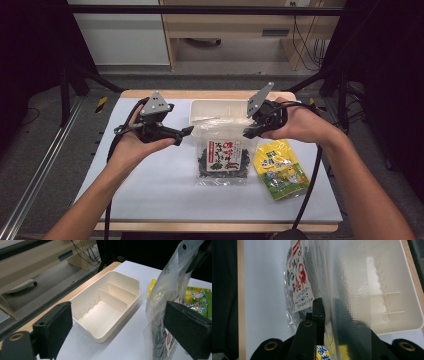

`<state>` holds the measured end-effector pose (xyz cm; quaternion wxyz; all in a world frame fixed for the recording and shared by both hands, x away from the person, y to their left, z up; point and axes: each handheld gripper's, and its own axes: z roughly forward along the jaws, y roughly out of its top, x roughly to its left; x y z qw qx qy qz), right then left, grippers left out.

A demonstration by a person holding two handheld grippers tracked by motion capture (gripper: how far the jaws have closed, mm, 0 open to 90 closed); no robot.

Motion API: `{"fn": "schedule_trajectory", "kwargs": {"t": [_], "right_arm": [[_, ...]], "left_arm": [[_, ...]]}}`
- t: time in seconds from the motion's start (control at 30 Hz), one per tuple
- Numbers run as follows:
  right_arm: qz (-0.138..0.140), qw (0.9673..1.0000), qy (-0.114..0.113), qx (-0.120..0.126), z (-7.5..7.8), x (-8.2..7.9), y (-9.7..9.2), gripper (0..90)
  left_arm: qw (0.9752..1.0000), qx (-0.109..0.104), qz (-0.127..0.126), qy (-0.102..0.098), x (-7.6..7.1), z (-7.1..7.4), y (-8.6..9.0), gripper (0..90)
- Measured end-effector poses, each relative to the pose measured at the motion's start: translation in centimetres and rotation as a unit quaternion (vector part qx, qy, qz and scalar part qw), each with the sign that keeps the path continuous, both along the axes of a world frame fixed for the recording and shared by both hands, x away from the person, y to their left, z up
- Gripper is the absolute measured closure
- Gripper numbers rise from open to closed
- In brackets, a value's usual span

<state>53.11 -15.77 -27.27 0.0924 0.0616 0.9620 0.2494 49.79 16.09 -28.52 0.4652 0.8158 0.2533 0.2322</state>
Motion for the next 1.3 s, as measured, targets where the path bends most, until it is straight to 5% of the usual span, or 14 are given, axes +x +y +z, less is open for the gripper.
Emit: {"fn": "schedule_trajectory", "kwargs": {"t": [0.27, 0.37, 0.63, 0.9, 1.03, 1.17, 1.3], "right_arm": [[-0.027, 0.9994, -0.011, 0.017, 1.3, -0.7, -0.7, 82.5], [-0.039, 0.9988, -0.019, 0.024, 2.1, -1.2, -1.1, 82.7], [-0.072, 0.9940, -0.044, 0.070, 4.9, -2.6, -1.8, 82.9], [-0.113, 0.9889, -0.054, 0.080, 6.9, -2.2, -1.9, 82.9], [-0.142, 0.9838, -0.057, 0.094, 7.8, -1.7, -2.0, 82.9], [-0.170, 0.9780, -0.065, 0.102, 8.6, -0.8, -1.6, 82.9], [-0.215, 0.9681, -0.064, 0.112, 8.7, 0.9, -1.1, 82.8]], "left_arm": [[0.9996, -0.021, 0.021, -0.004, -0.1, -0.9, 2.0, 6.6], [0.9994, -0.014, 0.031, 0.002, -0.2, -1.8, 3.1, 6.6], [0.9970, -0.003, 0.072, 0.028, -0.5, -5.8, 5.4, 6.5], [0.9949, -0.017, 0.081, 0.058, -0.4, -9.7, 6.1, 6.6], [0.9943, -0.021, 0.083, 0.064, -0.6, -11.4, 6.4, 6.6], [0.9940, -0.003, 0.085, 0.069, -1.1, -13.0, 6.5, 6.7], [0.9936, 0.005, 0.088, 0.070, -1.7, -13.6, 7.1, 6.7]]}}
